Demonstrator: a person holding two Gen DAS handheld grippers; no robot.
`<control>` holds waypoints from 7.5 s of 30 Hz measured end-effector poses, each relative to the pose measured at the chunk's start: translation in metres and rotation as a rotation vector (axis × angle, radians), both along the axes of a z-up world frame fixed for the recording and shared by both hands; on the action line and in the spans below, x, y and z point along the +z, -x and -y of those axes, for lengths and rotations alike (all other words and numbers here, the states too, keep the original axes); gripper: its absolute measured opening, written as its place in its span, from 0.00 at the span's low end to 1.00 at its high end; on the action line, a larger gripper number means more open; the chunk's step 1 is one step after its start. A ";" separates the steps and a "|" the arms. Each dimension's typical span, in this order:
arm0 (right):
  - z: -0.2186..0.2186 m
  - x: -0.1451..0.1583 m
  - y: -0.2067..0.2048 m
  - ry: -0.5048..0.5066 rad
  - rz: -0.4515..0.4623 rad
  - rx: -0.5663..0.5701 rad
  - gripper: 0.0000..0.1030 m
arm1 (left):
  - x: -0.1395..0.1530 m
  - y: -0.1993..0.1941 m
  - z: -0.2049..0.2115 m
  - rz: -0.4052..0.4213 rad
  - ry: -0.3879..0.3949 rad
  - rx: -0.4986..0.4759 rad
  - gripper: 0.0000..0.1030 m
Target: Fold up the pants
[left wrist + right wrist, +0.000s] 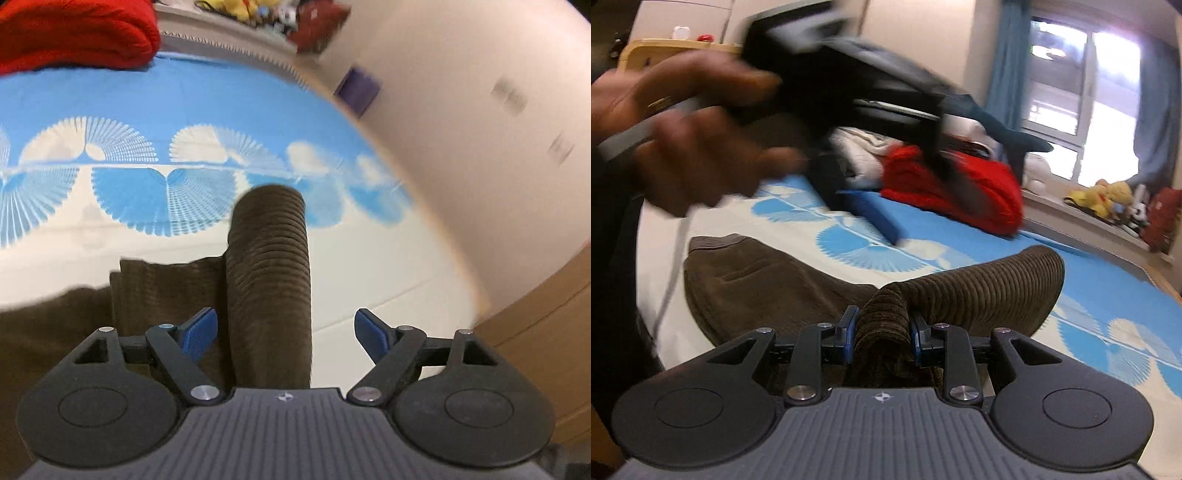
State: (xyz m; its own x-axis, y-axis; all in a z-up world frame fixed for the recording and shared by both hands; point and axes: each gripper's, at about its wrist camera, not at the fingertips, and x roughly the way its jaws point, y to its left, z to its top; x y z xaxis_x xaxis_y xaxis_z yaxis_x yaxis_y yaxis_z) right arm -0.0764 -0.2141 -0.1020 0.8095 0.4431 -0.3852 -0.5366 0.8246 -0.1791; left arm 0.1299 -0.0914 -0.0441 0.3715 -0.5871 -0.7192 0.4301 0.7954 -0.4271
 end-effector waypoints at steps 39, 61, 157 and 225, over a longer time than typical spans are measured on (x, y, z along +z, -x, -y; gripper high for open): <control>-0.026 -0.029 -0.098 -0.497 -0.753 -0.147 0.73 | -0.115 -0.013 -0.375 -0.278 -0.102 0.607 0.83; 0.042 -0.015 -0.217 -0.426 -0.783 -0.435 0.18 | -0.126 -0.083 -0.200 -0.292 0.044 0.381 0.48; 0.096 0.015 -0.012 -0.171 -0.487 -0.726 0.91 | -0.013 0.194 -0.051 0.236 -0.415 0.342 0.90; 0.044 0.028 0.064 -0.072 -0.328 -0.692 0.94 | -0.030 0.238 -0.031 0.268 -0.391 0.471 1.00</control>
